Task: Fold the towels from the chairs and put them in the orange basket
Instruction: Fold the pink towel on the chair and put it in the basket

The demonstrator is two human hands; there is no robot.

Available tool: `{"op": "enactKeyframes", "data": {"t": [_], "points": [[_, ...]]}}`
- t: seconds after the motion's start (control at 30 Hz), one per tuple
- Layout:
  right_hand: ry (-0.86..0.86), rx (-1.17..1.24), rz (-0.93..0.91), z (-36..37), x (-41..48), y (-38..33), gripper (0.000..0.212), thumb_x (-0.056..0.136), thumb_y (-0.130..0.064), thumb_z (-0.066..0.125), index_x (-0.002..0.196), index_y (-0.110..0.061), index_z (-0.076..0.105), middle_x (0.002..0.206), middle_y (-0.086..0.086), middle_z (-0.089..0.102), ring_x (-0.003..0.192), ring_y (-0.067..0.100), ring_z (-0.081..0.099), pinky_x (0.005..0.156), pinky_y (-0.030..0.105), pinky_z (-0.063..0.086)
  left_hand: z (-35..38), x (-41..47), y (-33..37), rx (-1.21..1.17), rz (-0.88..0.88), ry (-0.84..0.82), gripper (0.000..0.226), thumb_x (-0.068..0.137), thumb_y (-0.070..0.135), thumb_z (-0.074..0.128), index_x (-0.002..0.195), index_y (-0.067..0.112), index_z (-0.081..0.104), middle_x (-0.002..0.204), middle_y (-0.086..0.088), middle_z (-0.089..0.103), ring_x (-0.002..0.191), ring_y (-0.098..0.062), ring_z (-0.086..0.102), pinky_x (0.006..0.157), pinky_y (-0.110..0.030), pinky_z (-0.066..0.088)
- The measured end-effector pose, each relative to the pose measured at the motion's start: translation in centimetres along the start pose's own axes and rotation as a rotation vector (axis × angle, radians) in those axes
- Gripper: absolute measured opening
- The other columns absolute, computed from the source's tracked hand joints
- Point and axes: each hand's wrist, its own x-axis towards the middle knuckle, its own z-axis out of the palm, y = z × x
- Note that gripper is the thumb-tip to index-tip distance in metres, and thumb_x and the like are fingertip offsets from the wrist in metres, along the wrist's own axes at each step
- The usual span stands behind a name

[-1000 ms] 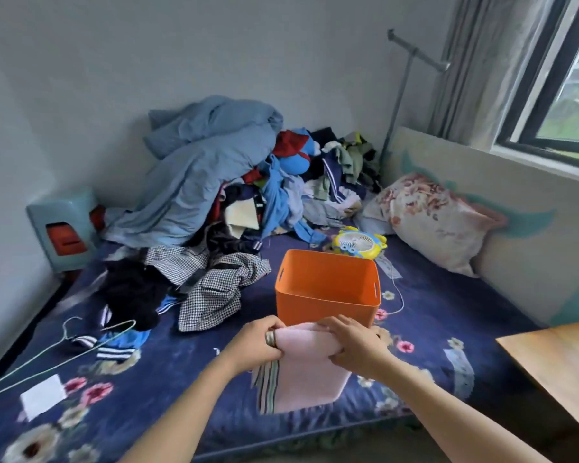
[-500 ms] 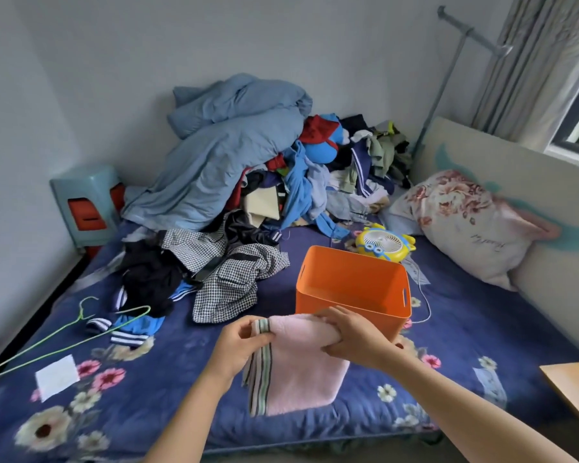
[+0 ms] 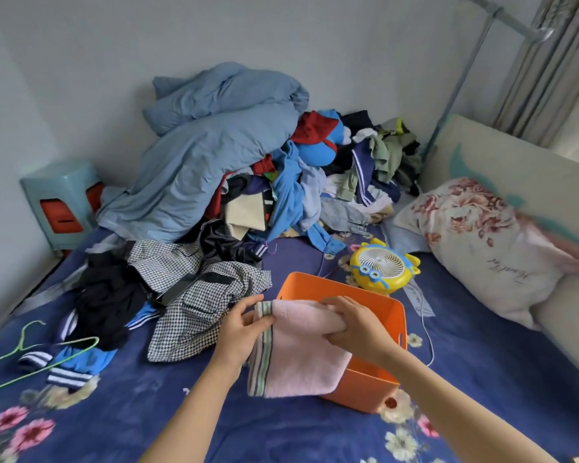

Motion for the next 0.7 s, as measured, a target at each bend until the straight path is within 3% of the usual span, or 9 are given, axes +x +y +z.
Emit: {"op": "enactKeyframes", "data": {"t": [0.2,0.33,0.57,0.7], "points": [[0.061,0.059,0.044,0.6,3.8,5.3,0.059,0.074,-0.008,0.063,0.130,-0.020,0.050,0.121,-0.001,0.056,0.113,0.019,0.050,0.088,0.025,0.040,4.2,4.9,-1.3,0.021,-0.069,0.056,0.034,0.083,0.002,0.063,0.105,0.028,0.060,0.099,0.001,0.066,0.091,-0.014,0.061,0.075,-0.028,0.048],[0.097,0.052,0.059,1.9,5.5,7.7,0.058,0.075,-0.007,0.063,0.130,-0.020,0.051,0.114,-0.001,0.056,0.106,0.019,0.051,0.080,0.019,0.035,5.4,8.0,-2.0,0.054,-0.085,0.022,0.038,0.083,-0.002,0.061,0.096,0.033,0.060,0.100,0.000,0.067,0.090,-0.014,0.062,0.072,-0.023,0.047],[0.129,0.077,0.195,3.6,9.3,10.5,0.054,0.077,-0.007,0.063,0.130,-0.017,0.052,0.119,0.001,0.057,0.108,0.021,0.052,0.084,0.021,0.038,7.0,15.4,-3.8,0.153,-0.157,-0.079,0.031,0.083,-0.001,0.062,0.091,0.029,0.062,0.100,-0.003,0.067,0.099,-0.019,0.062,0.088,-0.035,0.050],[0.112,0.111,0.363,4.9,11.6,12.1,0.050,0.081,-0.010,0.061,0.129,-0.019,0.051,0.123,0.000,0.057,0.114,0.019,0.051,0.087,0.023,0.040,8.3,19.7,-5.8,0.239,-0.210,-0.144,0.017,0.084,0.005,0.063,0.089,0.021,0.063,0.090,0.001,0.065,0.089,-0.016,0.061,0.071,-0.023,0.047]]}}
